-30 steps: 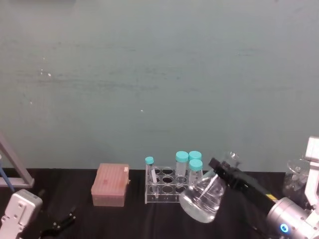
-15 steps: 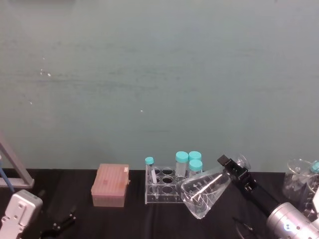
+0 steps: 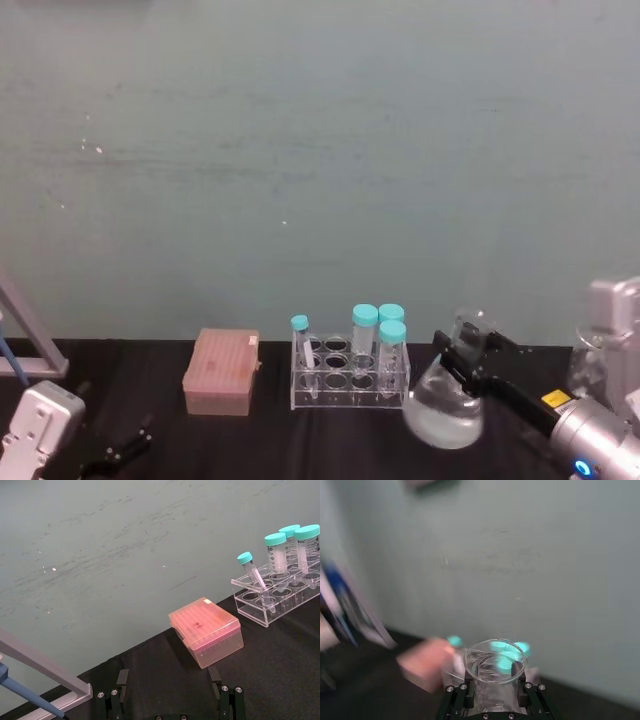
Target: Pick up the beaker with the right gripper, shake it three times, and then put it down.
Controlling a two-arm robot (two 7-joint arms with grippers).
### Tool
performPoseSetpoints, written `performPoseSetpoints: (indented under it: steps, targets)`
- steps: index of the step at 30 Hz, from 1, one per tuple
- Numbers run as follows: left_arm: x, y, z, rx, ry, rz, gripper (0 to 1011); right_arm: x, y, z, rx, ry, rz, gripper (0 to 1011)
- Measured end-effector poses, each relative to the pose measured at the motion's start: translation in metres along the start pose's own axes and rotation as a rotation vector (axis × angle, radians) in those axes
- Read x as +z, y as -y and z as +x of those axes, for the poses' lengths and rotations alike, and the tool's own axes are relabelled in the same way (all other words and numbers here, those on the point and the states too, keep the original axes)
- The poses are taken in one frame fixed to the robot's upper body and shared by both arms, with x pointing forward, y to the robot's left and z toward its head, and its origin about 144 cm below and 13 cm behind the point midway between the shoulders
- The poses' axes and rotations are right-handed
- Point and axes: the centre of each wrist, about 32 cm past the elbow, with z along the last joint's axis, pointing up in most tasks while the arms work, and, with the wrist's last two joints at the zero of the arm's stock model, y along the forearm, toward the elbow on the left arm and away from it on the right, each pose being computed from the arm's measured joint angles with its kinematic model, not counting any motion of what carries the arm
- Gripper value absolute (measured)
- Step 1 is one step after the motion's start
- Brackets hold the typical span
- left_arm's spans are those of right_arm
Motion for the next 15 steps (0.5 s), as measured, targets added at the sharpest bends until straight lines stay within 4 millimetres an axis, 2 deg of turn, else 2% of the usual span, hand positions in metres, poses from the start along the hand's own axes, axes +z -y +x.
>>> performPoseSetpoints:
  steps: [3,6,7,10,15]
  targets:
    - [0.0,0.0,0.0,0.0,0.0,0.0,1000,0.006,0.0,0.009,0.0,0.393,-0.025,460]
    - [0.0,0.0,0.0,0.0,0.0,0.0,1000,0.009,0.001,0.014,-0.005,0.624,-0.043,461]
    - [0.0,0.0,0.0,0.0,0.0,0.0,1000,0.009,0.001,0.014,-0.005,0.624,-0.043,460]
    - [0.0,0.0,0.0,0.0,0.0,0.0,1000,0.011,0.001,0.02,-0.012,0.832,-0.066,461]
    - [0.0,0.0,0.0,0.0,0.0,0.0,1000,0.011,0.003,0.024,-0.016,0.991,-0.09,460]
